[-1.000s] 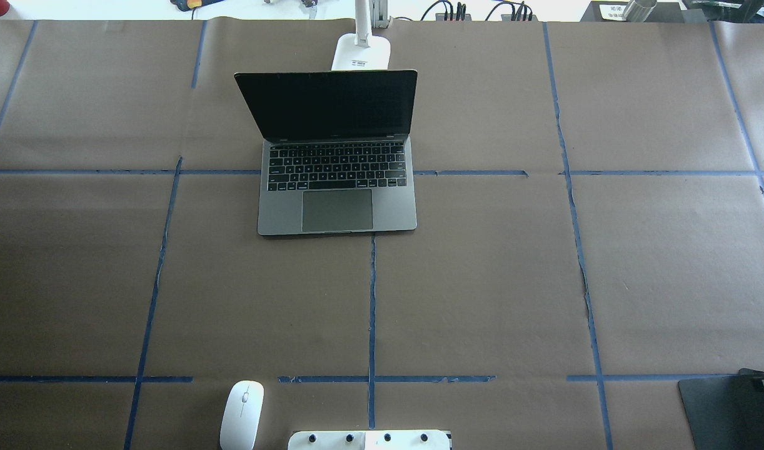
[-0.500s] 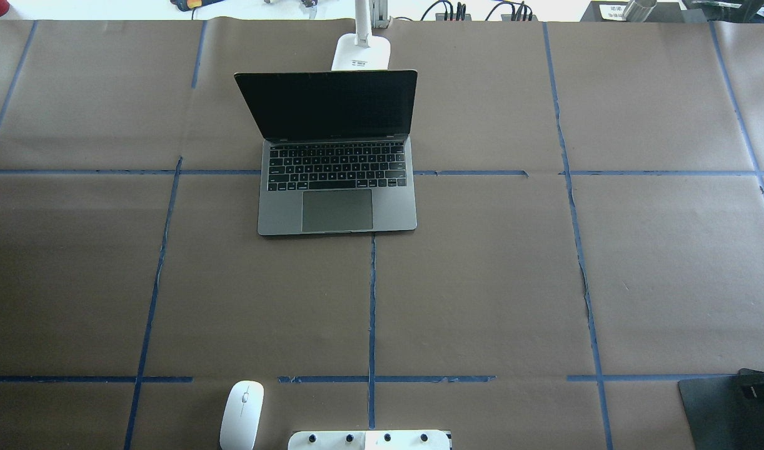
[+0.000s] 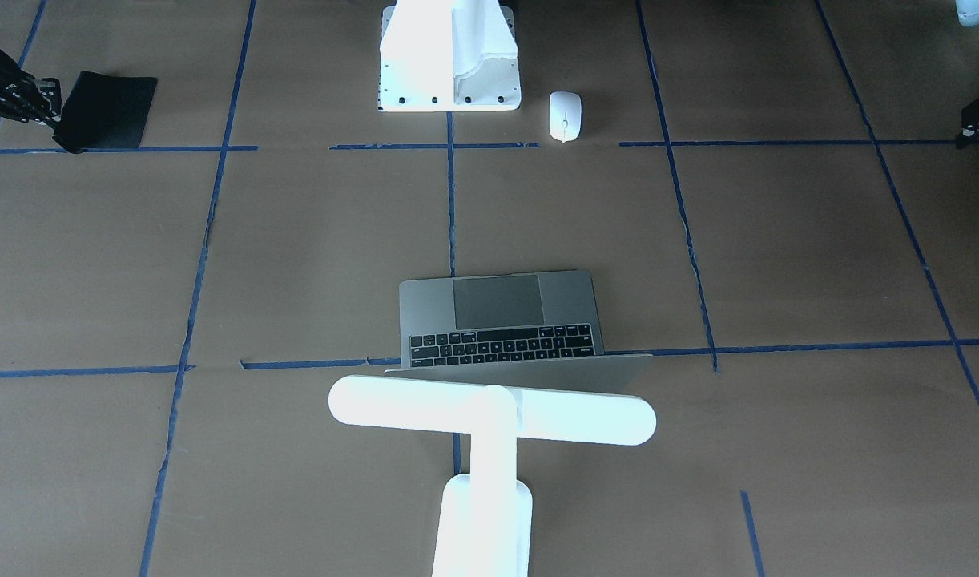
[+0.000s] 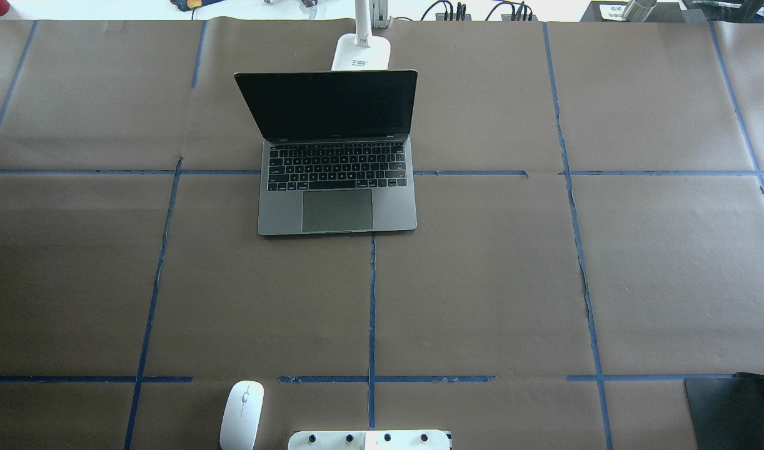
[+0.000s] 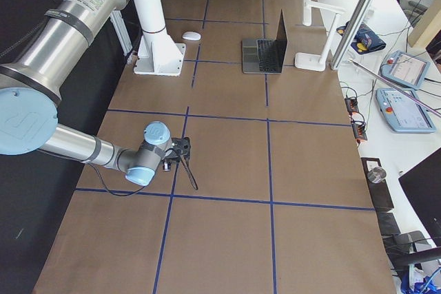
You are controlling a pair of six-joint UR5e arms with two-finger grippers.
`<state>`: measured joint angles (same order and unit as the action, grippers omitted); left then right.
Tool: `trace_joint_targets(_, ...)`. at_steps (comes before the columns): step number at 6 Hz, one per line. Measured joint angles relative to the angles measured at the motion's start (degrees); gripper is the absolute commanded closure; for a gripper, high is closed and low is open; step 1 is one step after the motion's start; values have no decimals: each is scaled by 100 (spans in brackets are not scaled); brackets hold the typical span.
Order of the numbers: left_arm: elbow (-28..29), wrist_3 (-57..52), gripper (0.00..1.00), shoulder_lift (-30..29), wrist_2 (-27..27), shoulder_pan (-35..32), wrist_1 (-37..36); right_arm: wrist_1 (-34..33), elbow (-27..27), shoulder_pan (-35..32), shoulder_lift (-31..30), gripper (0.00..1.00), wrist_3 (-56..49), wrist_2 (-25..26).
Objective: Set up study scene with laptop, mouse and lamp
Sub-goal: 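Carry the mouse pad with the right gripper beside the laptop and lower it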
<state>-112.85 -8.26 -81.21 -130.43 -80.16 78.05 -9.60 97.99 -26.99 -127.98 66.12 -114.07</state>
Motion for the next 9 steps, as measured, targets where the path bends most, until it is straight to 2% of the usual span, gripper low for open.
trace_joint_targets(2, 2, 9, 0, 0, 3, 0, 0, 678, -12, -160, 71, 100, 448, -55)
trace_joint_targets(4, 2, 17, 0, 0, 2, -3, 0, 800, -31, -794, 637, 100, 689, -399)
trace_joint_targets(6, 0, 20, 0, 0, 0, -4, 0, 81, -15, -1583, 1558, 100, 713, -975)
trace_joint_targets(9, 6, 33, 0, -14, 0, -3, 0, -1399, -13, -1917, 2977, 100, 710, -1147)
